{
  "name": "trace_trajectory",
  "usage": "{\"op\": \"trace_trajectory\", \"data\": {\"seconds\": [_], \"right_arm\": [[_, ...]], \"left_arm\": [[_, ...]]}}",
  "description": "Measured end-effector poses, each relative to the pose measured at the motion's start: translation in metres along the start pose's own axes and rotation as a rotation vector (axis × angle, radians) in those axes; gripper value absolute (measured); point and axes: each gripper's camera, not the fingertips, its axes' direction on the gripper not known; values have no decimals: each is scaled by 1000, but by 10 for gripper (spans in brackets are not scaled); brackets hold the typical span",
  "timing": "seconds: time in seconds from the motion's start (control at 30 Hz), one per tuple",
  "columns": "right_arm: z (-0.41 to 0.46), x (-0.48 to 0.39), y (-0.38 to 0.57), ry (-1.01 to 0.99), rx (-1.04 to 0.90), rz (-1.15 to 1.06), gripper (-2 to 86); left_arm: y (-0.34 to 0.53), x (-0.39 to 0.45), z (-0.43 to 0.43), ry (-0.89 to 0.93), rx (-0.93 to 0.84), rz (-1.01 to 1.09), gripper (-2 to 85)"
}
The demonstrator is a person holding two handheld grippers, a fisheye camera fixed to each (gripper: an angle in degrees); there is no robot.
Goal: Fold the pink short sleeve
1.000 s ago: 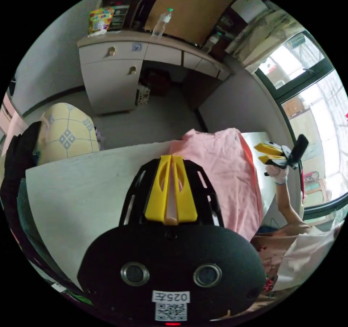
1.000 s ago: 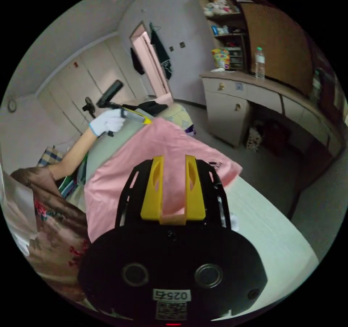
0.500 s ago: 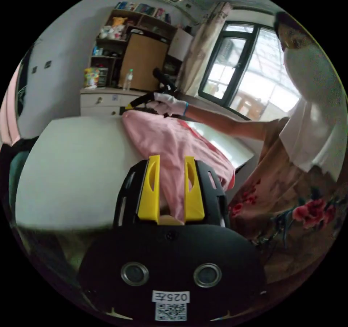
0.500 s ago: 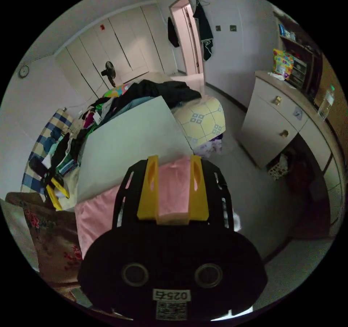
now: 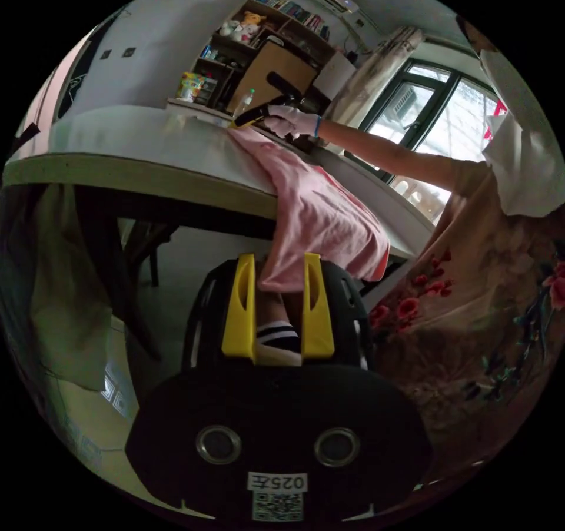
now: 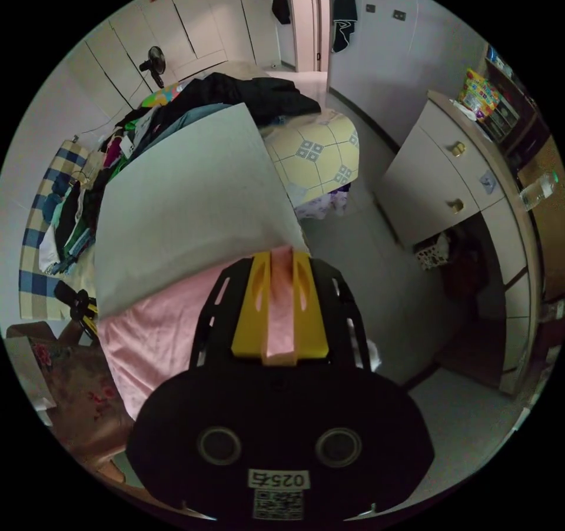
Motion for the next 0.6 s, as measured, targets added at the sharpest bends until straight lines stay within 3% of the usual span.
{"op": "trace_trajectory", "data": {"seconds": [0.23, 0.47, 0.6], "right_arm": [[4, -14, 5, 50, -3, 11, 0], [-6, 7, 21, 106, 126, 110, -8], [16, 21, 28, 97, 100, 148, -7]], "left_arm": [[-38, -17, -6, 155, -13, -54, -7], [-69, 2, -36, 214, 19, -61, -12], [-84, 13, -59, 209, 28, -26, -11]]}}
